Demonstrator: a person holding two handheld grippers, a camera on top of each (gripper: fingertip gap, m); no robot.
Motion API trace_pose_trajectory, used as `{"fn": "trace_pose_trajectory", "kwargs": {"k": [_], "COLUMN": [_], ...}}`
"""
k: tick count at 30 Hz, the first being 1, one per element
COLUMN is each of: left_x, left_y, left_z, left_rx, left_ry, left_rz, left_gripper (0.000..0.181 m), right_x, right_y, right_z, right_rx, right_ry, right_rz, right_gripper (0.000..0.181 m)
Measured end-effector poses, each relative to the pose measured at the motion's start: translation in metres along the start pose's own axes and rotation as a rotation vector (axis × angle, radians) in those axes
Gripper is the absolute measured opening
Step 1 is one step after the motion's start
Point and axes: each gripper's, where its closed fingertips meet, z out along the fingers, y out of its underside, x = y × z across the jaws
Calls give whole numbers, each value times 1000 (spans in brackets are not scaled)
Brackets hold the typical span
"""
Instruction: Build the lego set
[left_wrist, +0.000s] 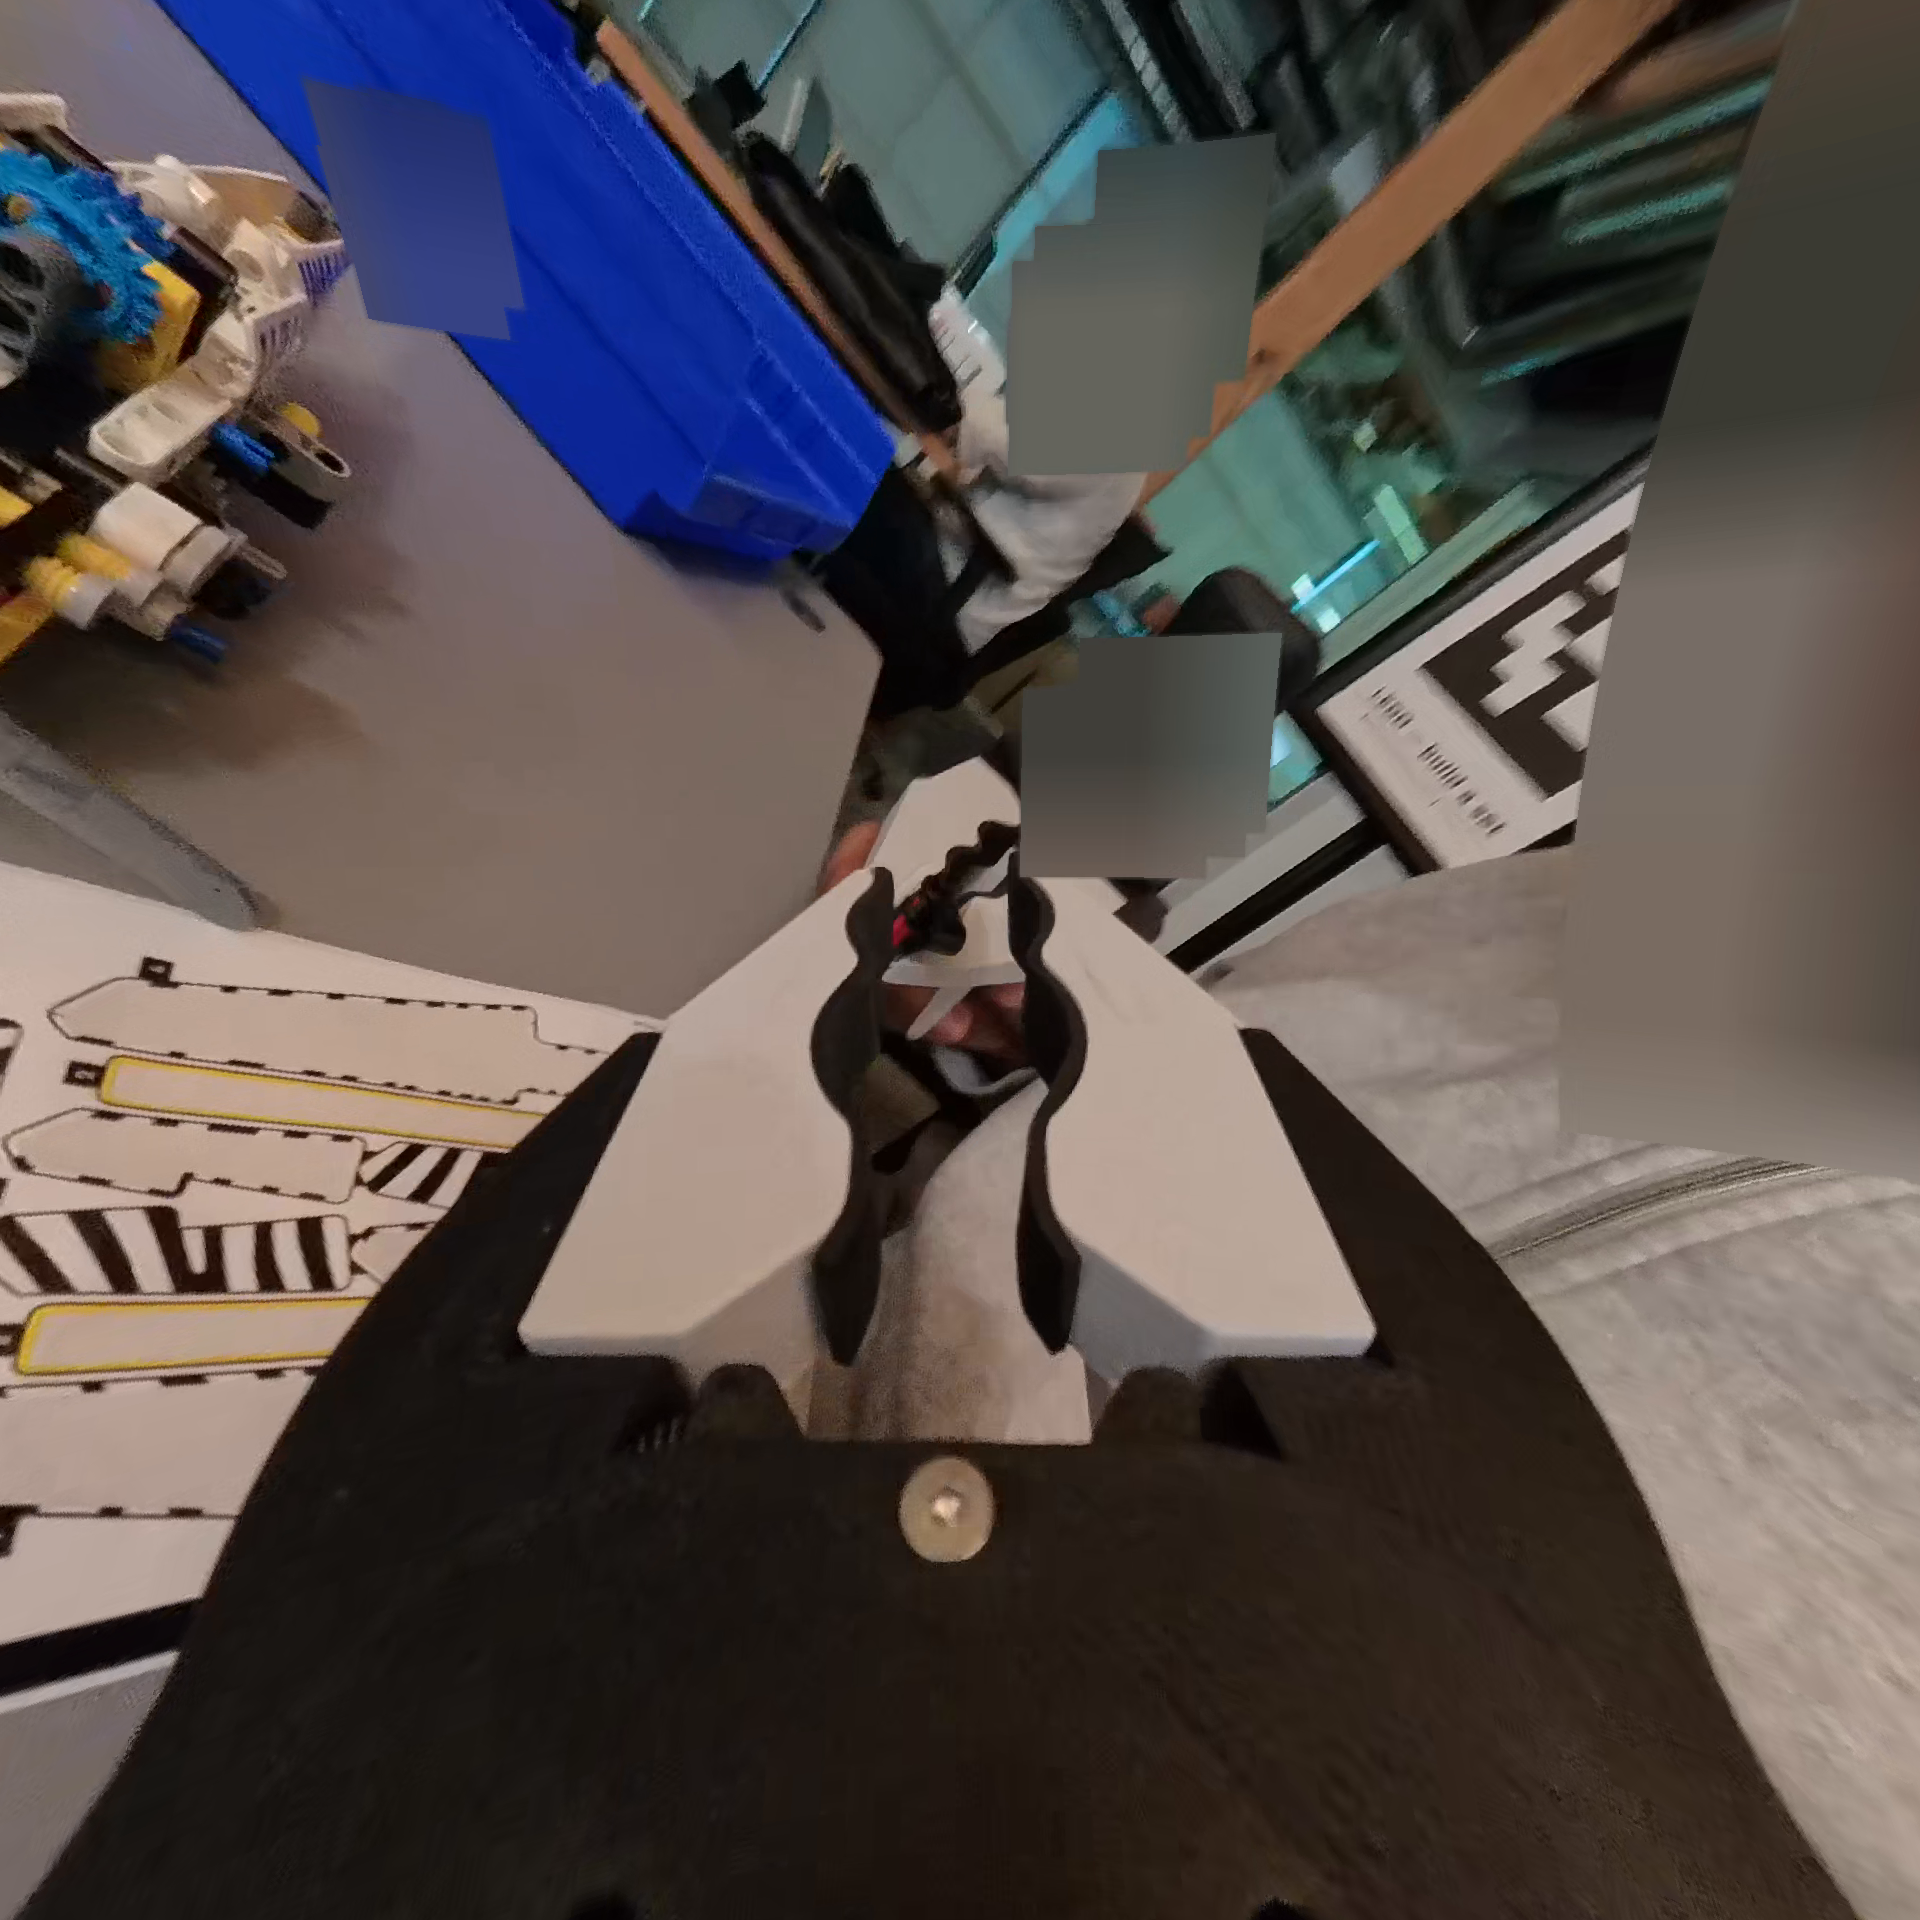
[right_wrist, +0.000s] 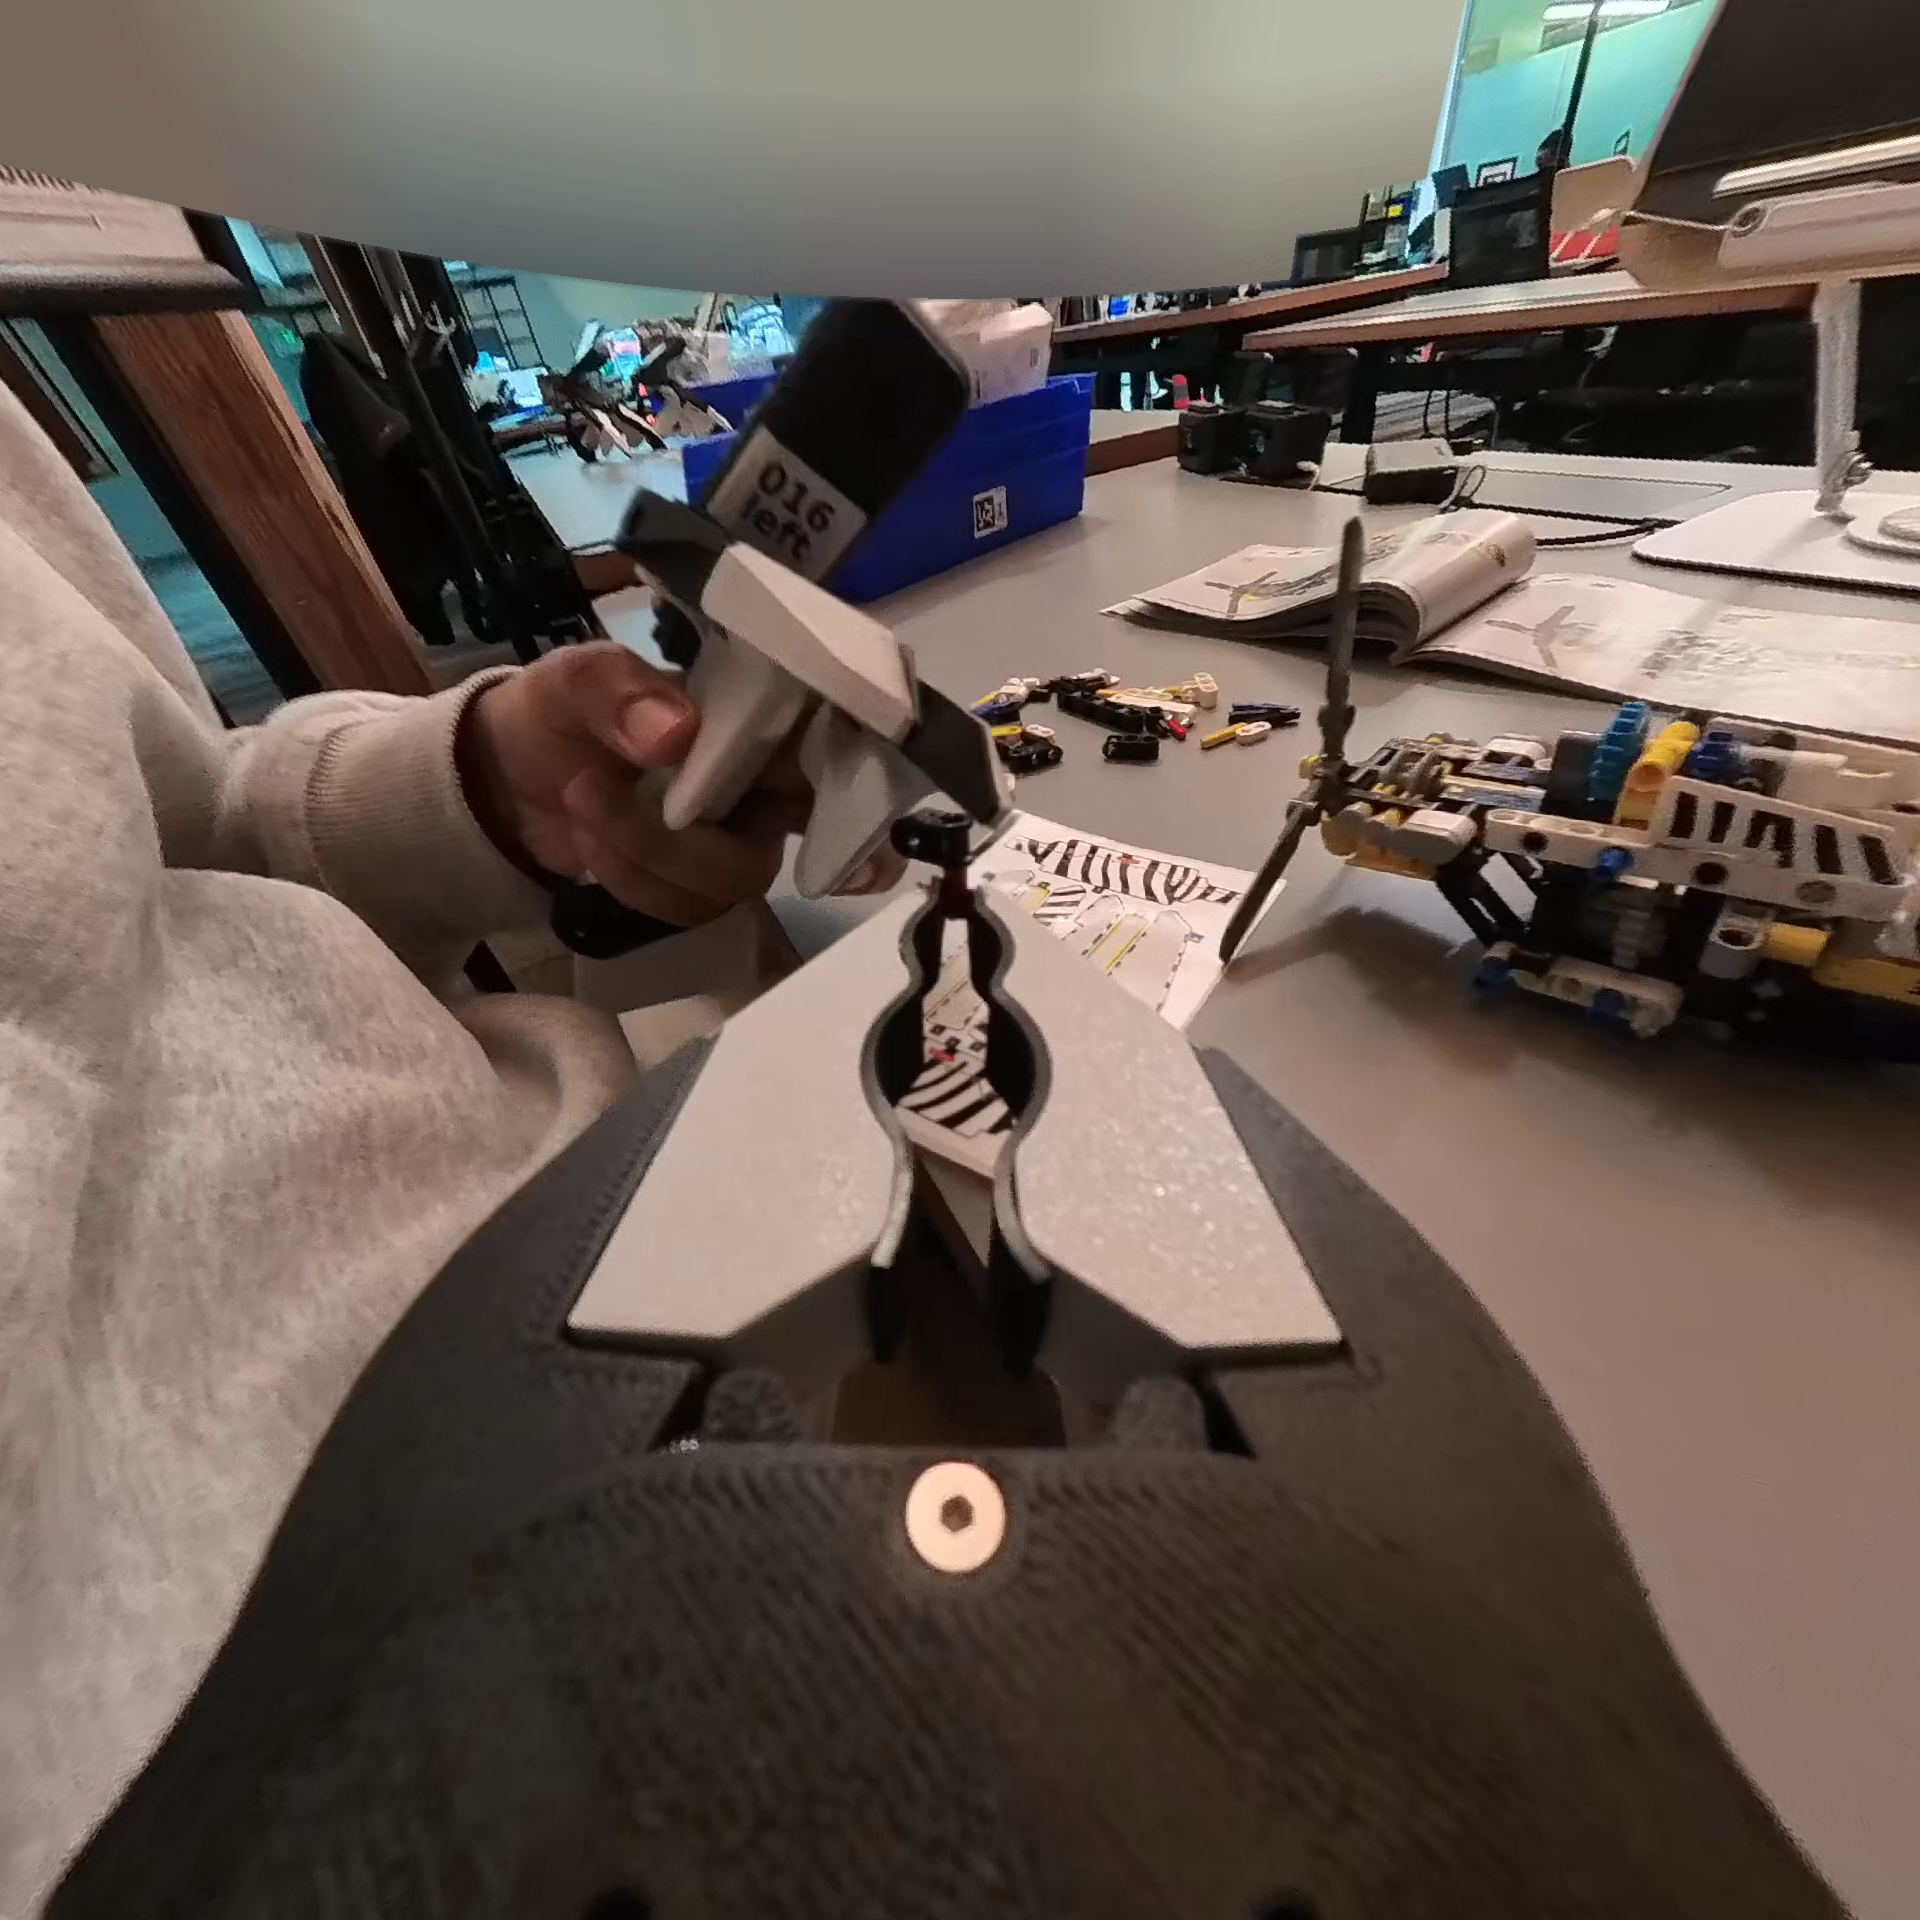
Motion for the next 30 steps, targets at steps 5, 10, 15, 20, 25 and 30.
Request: {"fn": "trace_pose_trajectory", "kwargs": {"k": [5, 10, 15, 20, 25, 30], "left_x": [-2, 3, 12, 15, 12, 17], "left_y": [9, 4, -1, -2, -4, -5], "left_z": [8, 11, 12, 11, 7, 5], "left_rx": [-89, -87, -78, -77, -46, 20], "left_ry": [-151, -232, -292, -327, -308, -122], "left_rz": [220, 392, 558, 633, 564, 233], "left_gripper": [18, 9, 10, 10, 9, 7], "right_x": [-2, -3, -7, -8, -6, -12], "right_y": [-1, -10, -21, -24, -26, -29], "right_z": [0, -3, -9, -10, -11, -13], "right_rx": [-2, 53, 147, 174, 187, 211], "right_ry": [32, 55, 46, 39, 49, 28], "right_rz": [-111, -169, -179, -170, -167, -188], "right_gripper": [2, 2, 1, 1, 1, 2]}}
